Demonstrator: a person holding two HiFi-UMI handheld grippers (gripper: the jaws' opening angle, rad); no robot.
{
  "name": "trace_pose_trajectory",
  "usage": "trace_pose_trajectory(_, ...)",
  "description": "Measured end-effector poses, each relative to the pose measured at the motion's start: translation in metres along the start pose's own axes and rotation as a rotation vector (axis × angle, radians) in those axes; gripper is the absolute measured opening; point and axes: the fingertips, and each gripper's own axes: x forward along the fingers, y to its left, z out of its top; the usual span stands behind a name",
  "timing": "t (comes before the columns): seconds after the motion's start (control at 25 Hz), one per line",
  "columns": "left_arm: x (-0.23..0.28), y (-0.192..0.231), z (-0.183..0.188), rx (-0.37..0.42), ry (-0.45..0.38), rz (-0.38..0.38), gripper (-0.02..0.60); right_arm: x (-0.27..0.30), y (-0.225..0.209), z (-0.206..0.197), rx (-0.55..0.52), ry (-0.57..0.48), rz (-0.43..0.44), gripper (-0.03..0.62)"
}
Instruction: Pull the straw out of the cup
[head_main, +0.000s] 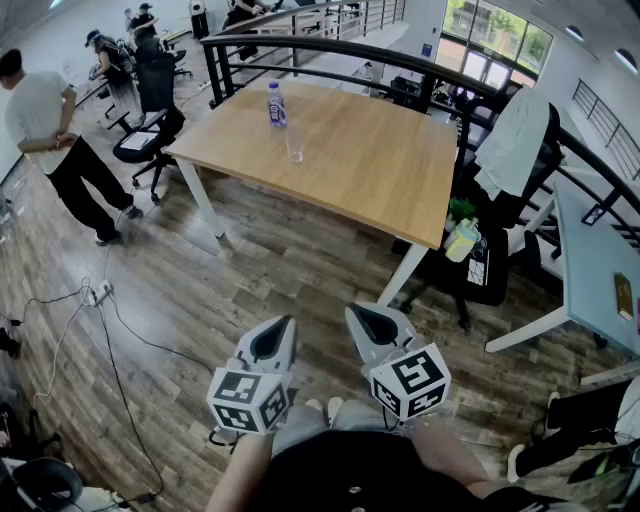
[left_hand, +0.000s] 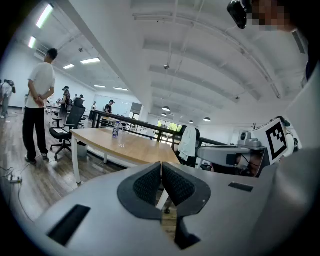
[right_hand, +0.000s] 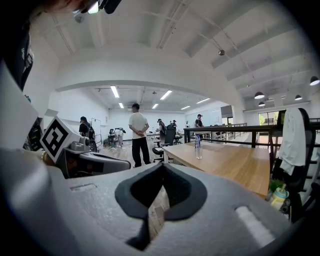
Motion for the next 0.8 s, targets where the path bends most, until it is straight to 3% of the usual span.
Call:
trace_pose_trajectory(0.28,0.004,0.002,0.004,0.023,0.001,0.01,0.02,0.006,-0.002,0.003,0.033,-0.01,0.031,-0.003)
trace_pose_trajectory(0.52,0.01,-0.008,0.012,0.004,-0.029,-0.028,0.02,0.004,-0.004,0.011,0.049,-0.057,0.074,-0.002)
trace_pose_trajectory(0.8,0.024,-0.019,0.003,0.001,-0.004,-0.02,0.02,0.0,-0.017,0.006,0.103,-0.075,0.103,-0.002)
